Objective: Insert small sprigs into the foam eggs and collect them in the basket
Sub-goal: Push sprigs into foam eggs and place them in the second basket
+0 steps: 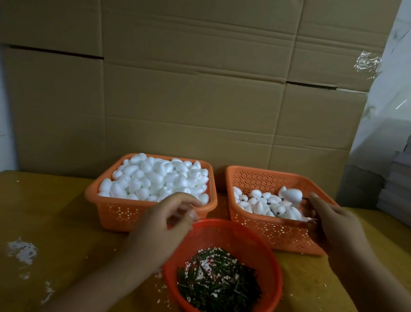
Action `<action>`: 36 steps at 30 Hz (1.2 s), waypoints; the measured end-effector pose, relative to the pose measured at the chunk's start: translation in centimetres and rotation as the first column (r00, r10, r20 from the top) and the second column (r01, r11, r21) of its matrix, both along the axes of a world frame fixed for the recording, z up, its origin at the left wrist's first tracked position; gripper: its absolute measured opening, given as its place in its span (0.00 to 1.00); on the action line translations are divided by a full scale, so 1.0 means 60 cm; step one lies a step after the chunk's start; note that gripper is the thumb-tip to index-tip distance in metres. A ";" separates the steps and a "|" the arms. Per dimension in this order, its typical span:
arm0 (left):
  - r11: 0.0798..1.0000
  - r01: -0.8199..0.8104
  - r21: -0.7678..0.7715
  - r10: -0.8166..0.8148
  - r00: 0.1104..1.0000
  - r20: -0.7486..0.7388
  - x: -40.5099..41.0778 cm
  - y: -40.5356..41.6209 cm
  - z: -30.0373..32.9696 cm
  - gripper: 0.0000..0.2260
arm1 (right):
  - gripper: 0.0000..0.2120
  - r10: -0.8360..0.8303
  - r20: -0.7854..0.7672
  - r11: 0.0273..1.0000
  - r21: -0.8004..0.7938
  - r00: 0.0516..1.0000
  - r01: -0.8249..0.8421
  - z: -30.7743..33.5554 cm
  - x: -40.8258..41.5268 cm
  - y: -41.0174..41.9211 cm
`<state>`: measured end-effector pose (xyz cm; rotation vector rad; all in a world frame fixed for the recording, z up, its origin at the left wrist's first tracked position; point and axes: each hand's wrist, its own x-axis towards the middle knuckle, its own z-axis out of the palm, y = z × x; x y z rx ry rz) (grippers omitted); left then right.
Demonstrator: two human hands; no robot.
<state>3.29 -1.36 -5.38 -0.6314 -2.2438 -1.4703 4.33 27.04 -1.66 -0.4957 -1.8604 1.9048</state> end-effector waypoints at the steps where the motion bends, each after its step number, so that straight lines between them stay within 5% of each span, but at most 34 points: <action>1: 0.995 -0.084 -0.059 0.081 0.996 -0.036 -0.007 -0.011 0.002 0.10 | 0.12 0.027 -0.001 0.999 -0.042 1.000 -0.027 0.000 0.001 0.000; 6: 0.786 -0.510 -0.350 0.335 0.826 -0.454 -0.033 -0.064 0.020 0.06 | 0.07 0.140 -0.086 0.982 -0.113 0.986 -0.150 -0.002 0.006 -0.018; 11: 0.646 -0.602 -0.469 0.472 0.798 -0.375 -0.060 -0.113 0.024 0.19 | 0.10 0.260 -0.096 0.943 0.240 0.961 -0.231 -0.006 0.025 -0.063; 13: 0.567 -0.611 -0.553 0.538 0.783 -0.313 -0.072 -0.133 0.021 0.21 | 0.09 0.408 -0.018 0.819 0.450 0.913 -0.357 -0.007 0.035 -0.085; 17: 0.504 -0.516 -0.693 0.602 0.785 -0.147 -0.087 -0.153 0.017 0.21 | 0.06 0.538 0.202 0.401 0.793 0.818 -0.460 -0.027 0.047 -0.119; 20: 0.438 -0.501 -0.747 0.594 0.785 -0.178 -0.086 -0.154 0.019 0.22 | 0.15 0.590 0.349 0.089 0.868 0.728 -0.488 -0.049 0.050 -0.134; 22: 0.406 -0.495 -0.768 0.589 0.784 -0.193 -0.082 -0.155 0.022 0.22 | 0.22 0.564 0.474 -0.031 0.831 0.676 -0.556 -0.062 0.051 -0.137; 29: 0.401 -0.523 -0.752 0.593 0.774 -0.222 -0.078 -0.156 0.029 0.19 | 0.26 0.548 0.520 -0.092 0.816 0.656 -0.571 -0.070 0.049 -0.135; 36: 0.521 -0.528 -0.670 0.520 0.819 -0.240 -0.072 -0.150 0.037 0.14 | 0.23 0.571 0.501 -0.097 0.828 0.650 -0.552 -0.071 0.045 -0.135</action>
